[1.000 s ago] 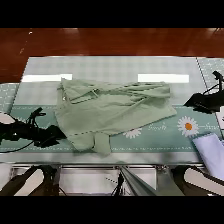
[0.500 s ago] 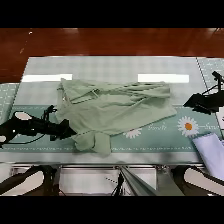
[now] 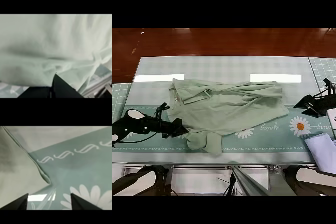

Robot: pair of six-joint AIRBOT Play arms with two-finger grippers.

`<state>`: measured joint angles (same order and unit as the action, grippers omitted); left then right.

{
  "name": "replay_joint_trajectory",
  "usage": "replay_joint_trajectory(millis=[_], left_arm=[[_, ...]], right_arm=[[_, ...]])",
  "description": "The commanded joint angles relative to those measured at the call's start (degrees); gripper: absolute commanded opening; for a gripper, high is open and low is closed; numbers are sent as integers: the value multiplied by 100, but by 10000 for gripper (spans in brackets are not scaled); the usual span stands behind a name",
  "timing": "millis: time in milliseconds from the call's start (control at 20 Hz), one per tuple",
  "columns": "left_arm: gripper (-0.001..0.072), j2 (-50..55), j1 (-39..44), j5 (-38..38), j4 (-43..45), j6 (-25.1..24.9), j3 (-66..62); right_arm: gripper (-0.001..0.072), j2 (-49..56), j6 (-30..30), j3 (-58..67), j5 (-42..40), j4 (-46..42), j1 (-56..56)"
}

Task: Fold the shirts.

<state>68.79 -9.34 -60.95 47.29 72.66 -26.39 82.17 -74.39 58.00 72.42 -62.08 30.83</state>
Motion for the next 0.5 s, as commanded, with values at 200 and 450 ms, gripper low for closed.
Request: replay_joint_trajectory(millis=[200, 450], left_arm=[[21, -166, -4, -13, -389, -22, -313], [21, -168, -4, 264, -748, -24, -487]], right_arm=[[582, 1104, 120, -4, -289, 584, -708], [33, 962, 476, 186, -173, 732, -1388]])
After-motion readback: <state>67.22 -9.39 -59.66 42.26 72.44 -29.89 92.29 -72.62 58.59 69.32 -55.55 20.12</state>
